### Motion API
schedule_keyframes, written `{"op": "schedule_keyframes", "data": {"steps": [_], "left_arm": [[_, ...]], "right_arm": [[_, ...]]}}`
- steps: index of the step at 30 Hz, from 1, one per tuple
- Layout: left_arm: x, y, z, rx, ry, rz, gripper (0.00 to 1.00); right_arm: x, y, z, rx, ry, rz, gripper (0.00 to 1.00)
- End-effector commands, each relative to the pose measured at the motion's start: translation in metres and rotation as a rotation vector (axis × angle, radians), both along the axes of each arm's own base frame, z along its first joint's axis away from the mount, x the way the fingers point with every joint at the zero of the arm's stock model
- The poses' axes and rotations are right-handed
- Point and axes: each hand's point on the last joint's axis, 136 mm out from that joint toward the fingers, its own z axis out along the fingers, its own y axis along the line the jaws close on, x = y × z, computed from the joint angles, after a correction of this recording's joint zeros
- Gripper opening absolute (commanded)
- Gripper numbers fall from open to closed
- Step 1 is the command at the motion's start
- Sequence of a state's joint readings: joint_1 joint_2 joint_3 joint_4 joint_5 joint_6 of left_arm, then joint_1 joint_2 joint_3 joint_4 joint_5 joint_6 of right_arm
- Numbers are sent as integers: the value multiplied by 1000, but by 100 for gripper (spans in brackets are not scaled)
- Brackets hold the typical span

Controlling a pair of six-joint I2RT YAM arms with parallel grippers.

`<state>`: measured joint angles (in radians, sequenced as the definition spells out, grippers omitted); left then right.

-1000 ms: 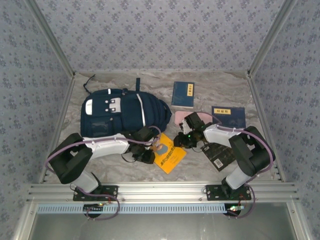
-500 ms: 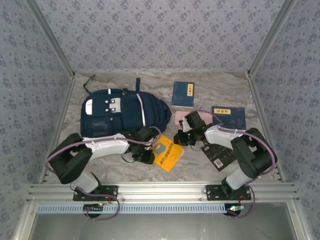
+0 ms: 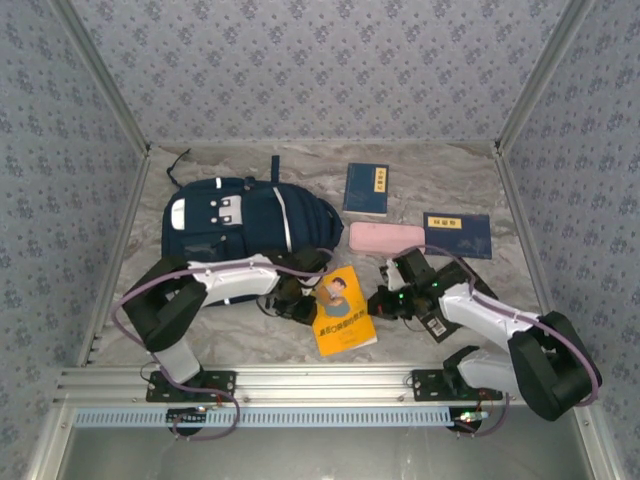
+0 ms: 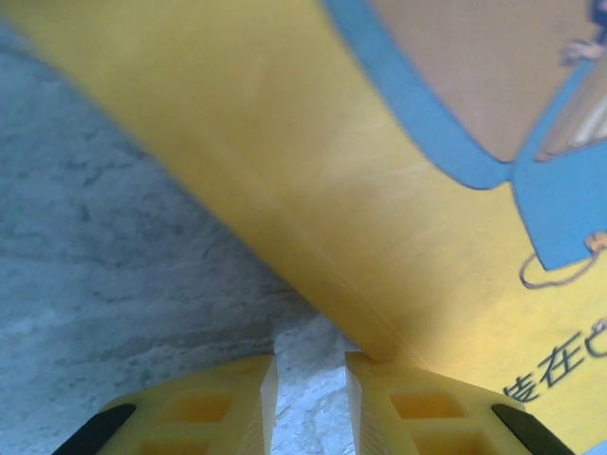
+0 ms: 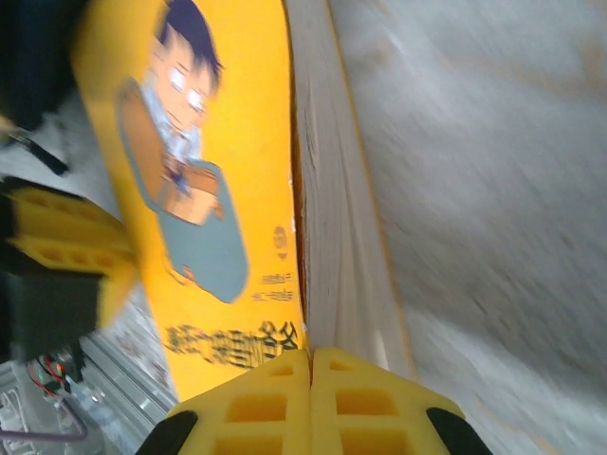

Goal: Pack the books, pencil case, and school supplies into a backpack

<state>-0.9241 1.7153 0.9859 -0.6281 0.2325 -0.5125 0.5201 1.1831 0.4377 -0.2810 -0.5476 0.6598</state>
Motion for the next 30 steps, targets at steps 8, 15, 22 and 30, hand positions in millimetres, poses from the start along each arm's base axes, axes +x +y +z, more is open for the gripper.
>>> {"op": "schedule_keyframes", "data": {"steps": [8,15,22,30], "left_arm": [[48,-105,20,-292,-167,-104,27],[47,-101,19,-283,-167,-107,27],[47,-100,20,-281,-174,-114,27],[47,-100,21,-278,-176,-121,27]], "right_arm": [[-5,14,7,170,88,-16,49],[8,19,16,176,72,-22,44],[-4,10,38,51,12,33,40],[-6,14,48,34,-17,53,38]]}}
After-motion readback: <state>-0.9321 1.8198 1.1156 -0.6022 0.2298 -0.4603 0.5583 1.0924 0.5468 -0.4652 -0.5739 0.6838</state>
